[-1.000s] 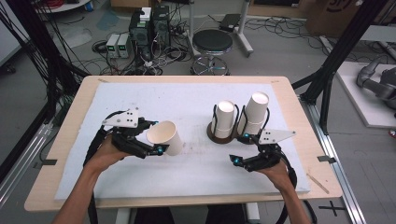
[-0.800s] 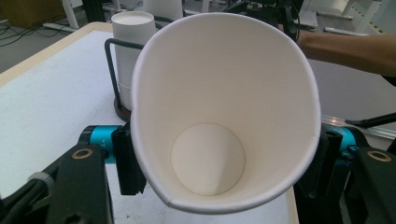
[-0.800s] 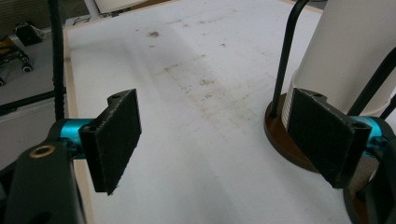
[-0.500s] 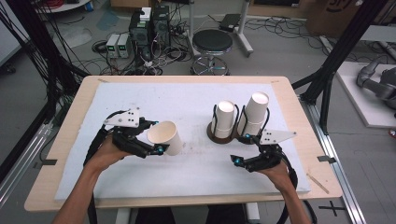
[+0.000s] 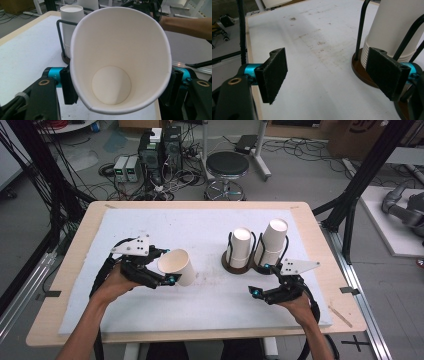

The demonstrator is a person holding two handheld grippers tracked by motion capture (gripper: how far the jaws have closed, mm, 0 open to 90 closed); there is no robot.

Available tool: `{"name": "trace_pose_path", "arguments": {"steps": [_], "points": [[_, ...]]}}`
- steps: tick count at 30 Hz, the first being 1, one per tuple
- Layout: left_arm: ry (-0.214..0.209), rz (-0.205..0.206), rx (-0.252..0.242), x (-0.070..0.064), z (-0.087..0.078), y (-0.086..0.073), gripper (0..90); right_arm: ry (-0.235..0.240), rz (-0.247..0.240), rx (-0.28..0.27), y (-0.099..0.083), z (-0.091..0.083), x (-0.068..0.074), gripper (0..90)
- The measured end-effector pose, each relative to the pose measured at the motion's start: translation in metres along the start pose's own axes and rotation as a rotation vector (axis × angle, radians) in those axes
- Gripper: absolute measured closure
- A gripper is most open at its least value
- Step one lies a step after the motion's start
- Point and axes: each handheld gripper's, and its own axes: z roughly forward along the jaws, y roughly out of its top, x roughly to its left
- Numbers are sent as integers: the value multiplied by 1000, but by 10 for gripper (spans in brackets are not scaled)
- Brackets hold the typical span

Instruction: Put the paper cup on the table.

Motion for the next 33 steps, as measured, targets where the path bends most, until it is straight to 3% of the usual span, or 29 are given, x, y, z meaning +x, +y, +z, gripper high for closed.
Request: {"name": "trace_pose_path", "arguments": {"steps": [18, 33], "points": [[2, 9, 3, -1, 0, 0, 322, 6, 0, 2, 1, 2, 0, 183], [5, 20, 48, -1, 20, 1, 322, -23, 22, 1, -3, 0, -2, 183]]}}
